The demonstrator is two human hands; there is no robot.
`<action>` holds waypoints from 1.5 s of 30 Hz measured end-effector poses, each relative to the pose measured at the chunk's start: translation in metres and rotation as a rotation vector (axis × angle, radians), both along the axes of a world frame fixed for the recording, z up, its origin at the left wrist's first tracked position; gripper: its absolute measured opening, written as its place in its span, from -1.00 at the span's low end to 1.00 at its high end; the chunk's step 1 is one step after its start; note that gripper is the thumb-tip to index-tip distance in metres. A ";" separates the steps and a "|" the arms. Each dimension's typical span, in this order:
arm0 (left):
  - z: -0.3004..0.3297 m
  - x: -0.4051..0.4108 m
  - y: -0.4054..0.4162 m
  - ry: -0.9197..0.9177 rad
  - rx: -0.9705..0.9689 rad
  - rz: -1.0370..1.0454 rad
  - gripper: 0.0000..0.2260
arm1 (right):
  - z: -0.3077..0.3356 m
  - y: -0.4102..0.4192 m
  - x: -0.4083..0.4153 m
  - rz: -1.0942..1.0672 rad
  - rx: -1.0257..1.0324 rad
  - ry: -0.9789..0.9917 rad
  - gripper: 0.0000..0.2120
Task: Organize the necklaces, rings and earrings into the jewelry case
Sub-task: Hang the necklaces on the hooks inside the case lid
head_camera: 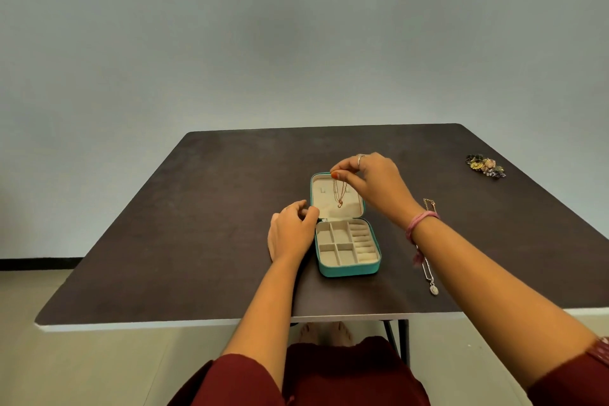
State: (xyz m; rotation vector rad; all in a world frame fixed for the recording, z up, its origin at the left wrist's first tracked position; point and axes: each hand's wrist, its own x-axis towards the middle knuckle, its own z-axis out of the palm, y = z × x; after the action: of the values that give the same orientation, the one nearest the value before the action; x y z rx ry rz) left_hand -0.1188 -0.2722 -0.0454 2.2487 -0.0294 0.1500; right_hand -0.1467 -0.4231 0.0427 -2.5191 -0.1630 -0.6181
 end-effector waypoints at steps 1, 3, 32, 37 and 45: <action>-0.002 0.001 0.001 -0.011 0.023 -0.018 -0.61 | -0.002 0.002 0.000 -0.004 -0.008 -0.002 -0.85; -0.004 0.003 0.002 -0.016 0.059 -0.053 -0.61 | -0.007 0.004 0.000 -0.011 -0.021 -0.014 -0.84; -0.003 -0.002 0.009 -0.012 -0.178 -0.180 -0.81 | -0.045 0.025 0.018 -0.206 -0.106 -0.118 -0.85; -0.004 -0.001 0.010 -0.016 -0.187 -0.176 -0.79 | -0.044 0.024 0.022 -0.238 -0.135 -0.132 -0.83; -0.004 -0.001 0.010 -0.007 -0.175 -0.183 -0.80 | -0.043 0.019 0.026 -0.258 -0.084 -0.097 -0.83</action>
State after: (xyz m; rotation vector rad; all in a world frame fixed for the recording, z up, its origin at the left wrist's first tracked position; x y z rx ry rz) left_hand -0.1197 -0.2623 -0.0498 2.0592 -0.2167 0.0592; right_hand -0.1210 -0.4042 0.0001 -2.6146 0.1061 -0.8524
